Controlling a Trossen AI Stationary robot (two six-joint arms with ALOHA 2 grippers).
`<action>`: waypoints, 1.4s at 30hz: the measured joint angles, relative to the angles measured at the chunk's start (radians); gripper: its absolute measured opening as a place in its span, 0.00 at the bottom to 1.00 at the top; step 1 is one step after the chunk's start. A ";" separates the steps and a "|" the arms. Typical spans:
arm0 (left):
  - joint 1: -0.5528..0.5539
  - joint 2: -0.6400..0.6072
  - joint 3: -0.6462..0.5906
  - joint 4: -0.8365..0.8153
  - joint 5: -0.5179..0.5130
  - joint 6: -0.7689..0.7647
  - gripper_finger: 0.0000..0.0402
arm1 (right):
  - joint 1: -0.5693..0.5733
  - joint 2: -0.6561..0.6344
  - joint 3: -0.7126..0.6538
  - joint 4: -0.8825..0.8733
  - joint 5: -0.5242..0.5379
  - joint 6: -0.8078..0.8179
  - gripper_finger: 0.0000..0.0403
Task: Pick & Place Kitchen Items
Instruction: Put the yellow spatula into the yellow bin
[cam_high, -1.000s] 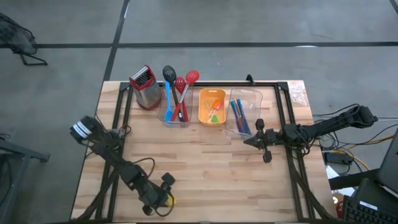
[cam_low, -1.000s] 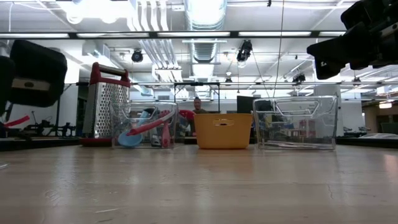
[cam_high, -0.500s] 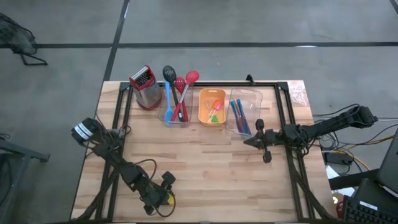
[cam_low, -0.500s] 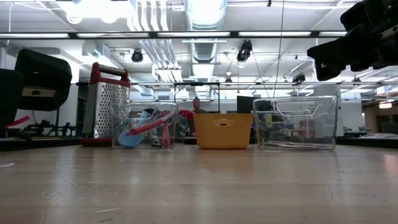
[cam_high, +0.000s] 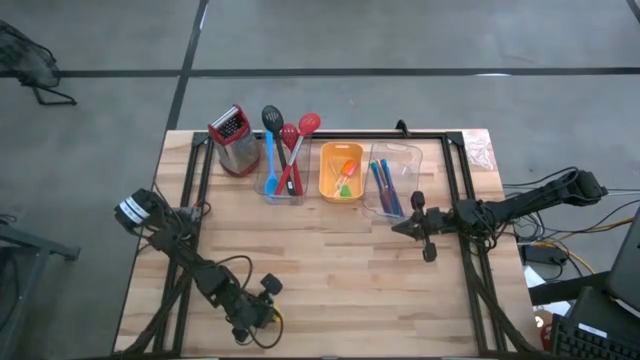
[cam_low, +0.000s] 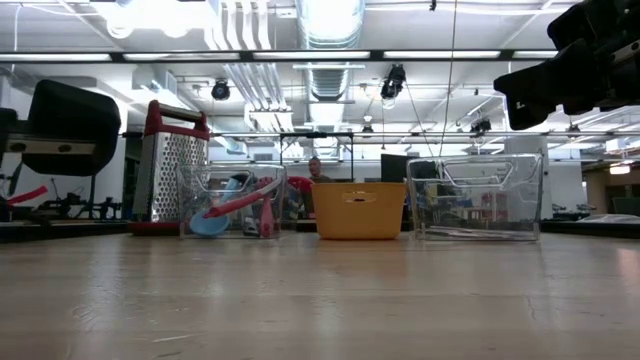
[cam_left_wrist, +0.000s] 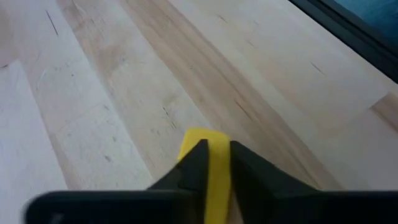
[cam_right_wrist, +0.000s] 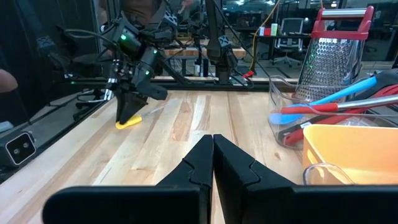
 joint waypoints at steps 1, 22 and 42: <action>0.000 0.000 0.000 0.000 0.000 0.003 0.14 | 0.000 0.000 0.000 0.000 0.000 -0.001 0.02; 0.002 -0.059 0.067 -0.082 -0.019 0.133 0.00 | 0.000 0.000 0.000 0.001 0.000 -0.001 0.02; 0.105 -0.235 0.125 -0.196 -0.078 0.339 0.00 | 0.000 0.000 0.000 0.000 0.000 -0.001 0.02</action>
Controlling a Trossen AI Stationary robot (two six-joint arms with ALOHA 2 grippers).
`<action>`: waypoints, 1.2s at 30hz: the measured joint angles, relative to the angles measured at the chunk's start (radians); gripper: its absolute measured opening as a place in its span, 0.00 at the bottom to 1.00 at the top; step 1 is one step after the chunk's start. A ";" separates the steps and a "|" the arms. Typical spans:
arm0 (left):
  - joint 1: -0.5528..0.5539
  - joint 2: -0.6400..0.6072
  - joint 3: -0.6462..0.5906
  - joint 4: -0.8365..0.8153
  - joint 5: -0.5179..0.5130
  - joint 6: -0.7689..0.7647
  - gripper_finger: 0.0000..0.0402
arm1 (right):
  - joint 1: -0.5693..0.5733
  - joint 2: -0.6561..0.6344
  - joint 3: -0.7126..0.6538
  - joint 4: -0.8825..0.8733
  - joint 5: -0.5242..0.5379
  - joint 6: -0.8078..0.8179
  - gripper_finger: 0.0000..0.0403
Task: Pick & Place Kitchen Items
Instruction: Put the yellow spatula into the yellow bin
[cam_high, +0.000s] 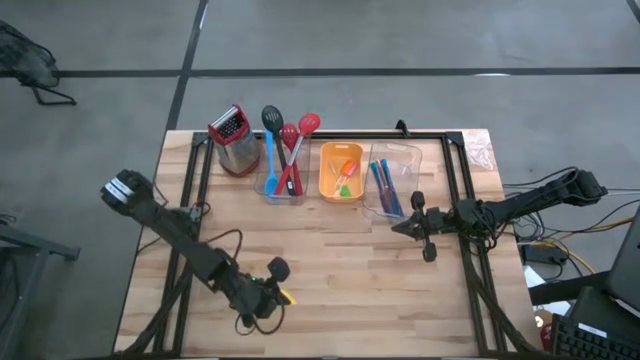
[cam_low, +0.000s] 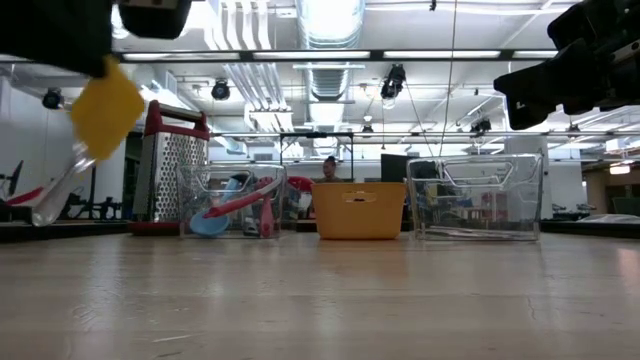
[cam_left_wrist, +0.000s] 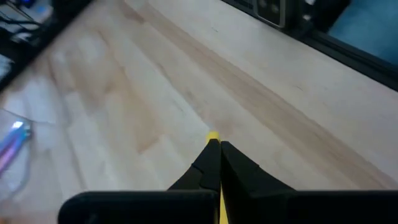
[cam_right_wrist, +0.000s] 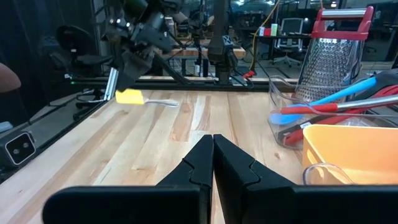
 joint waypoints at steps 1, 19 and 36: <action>0.010 -0.011 0.000 0.000 0.000 0.011 0.00 | 0.000 0.000 0.000 0.000 0.000 0.000 0.02; 0.440 -0.098 0.041 0.217 -0.004 0.063 0.00 | 0.000 0.000 0.000 0.000 0.000 0.000 0.02; 1.010 0.031 0.253 0.483 0.278 -0.473 0.00 | 0.000 0.000 0.000 -0.001 0.000 0.000 0.02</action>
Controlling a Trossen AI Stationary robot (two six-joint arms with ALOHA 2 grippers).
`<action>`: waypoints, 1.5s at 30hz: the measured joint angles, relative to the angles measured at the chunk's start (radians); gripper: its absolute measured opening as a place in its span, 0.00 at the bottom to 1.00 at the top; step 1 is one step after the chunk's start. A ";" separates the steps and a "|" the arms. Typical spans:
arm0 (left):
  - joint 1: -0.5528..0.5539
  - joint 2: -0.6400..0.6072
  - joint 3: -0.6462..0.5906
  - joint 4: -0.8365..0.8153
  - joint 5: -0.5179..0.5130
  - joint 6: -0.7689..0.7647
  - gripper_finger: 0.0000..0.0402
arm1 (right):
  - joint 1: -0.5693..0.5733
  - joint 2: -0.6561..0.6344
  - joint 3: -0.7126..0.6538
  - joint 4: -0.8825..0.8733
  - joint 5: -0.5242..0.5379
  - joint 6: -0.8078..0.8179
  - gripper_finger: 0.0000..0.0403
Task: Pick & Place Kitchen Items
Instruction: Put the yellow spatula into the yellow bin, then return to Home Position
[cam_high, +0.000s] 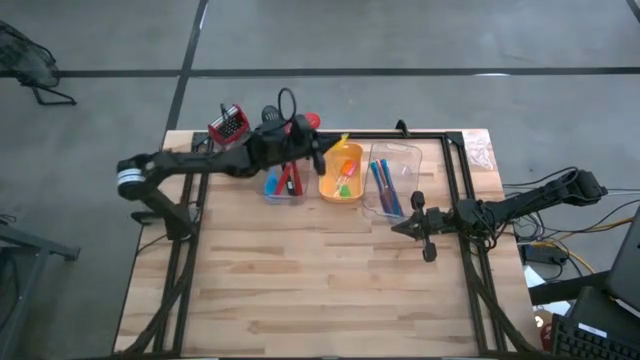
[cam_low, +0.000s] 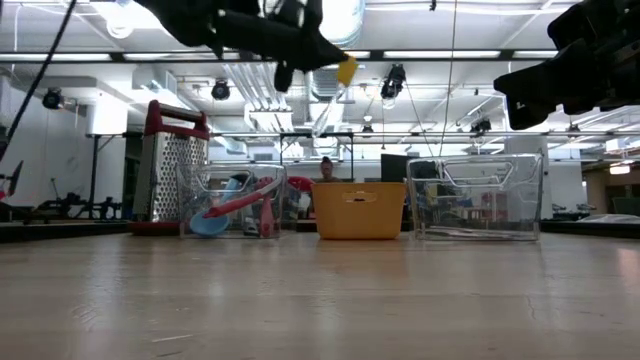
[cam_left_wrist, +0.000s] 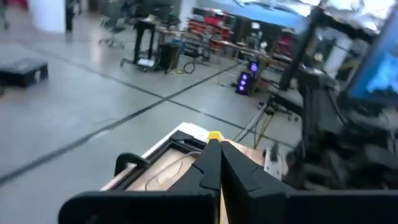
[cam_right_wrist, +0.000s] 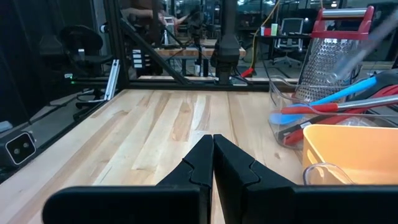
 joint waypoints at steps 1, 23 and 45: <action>0.011 0.024 0.013 0.006 0.001 -0.034 0.00 | 0.000 0.000 0.000 0.001 0.000 0.000 0.02; 0.060 0.320 0.161 -0.094 -0.012 -0.103 0.06 | 0.000 0.000 0.000 0.000 0.000 0.001 0.02; -0.058 -0.068 -0.099 -0.333 0.210 0.150 0.03 | 0.000 0.000 0.000 0.000 0.000 0.001 0.02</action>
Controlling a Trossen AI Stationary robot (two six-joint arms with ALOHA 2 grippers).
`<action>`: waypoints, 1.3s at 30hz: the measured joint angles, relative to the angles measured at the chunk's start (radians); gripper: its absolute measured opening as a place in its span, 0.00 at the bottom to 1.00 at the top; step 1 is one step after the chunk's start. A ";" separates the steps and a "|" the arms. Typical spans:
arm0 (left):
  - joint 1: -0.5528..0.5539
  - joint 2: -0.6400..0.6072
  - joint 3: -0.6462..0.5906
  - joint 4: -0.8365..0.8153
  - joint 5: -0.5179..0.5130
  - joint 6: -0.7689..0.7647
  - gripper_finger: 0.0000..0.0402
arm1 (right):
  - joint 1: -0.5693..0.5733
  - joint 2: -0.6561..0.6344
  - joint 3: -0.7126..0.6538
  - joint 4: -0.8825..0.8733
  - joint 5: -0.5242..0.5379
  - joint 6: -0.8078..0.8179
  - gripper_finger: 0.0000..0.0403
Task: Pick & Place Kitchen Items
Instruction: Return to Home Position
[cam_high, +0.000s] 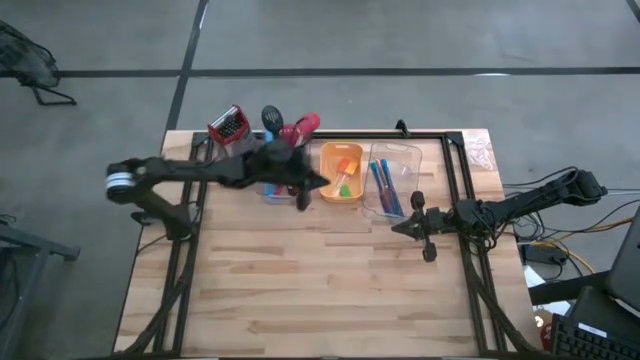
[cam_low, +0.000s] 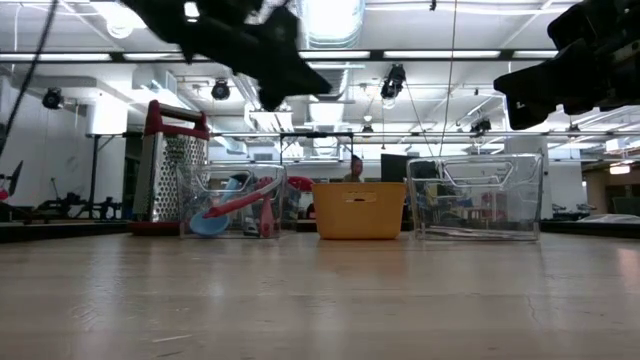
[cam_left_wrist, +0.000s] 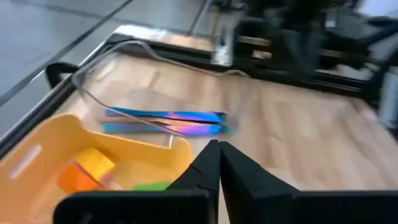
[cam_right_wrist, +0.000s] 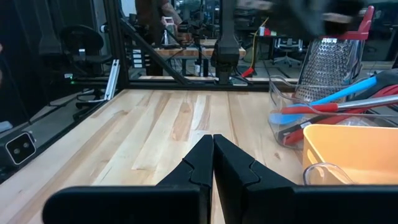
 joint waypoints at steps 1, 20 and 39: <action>-0.015 -0.042 -0.054 0.028 0.002 -0.001 0.03 | 0.000 0.000 0.000 0.001 0.000 -0.001 0.02; -0.063 -0.843 -0.749 0.119 0.031 0.025 0.02 | 0.000 0.000 0.000 0.001 0.000 -0.001 0.02; -0.061 -1.186 -0.959 0.094 0.021 0.026 0.04 | -0.002 -0.002 0.000 0.034 0.004 0.032 0.02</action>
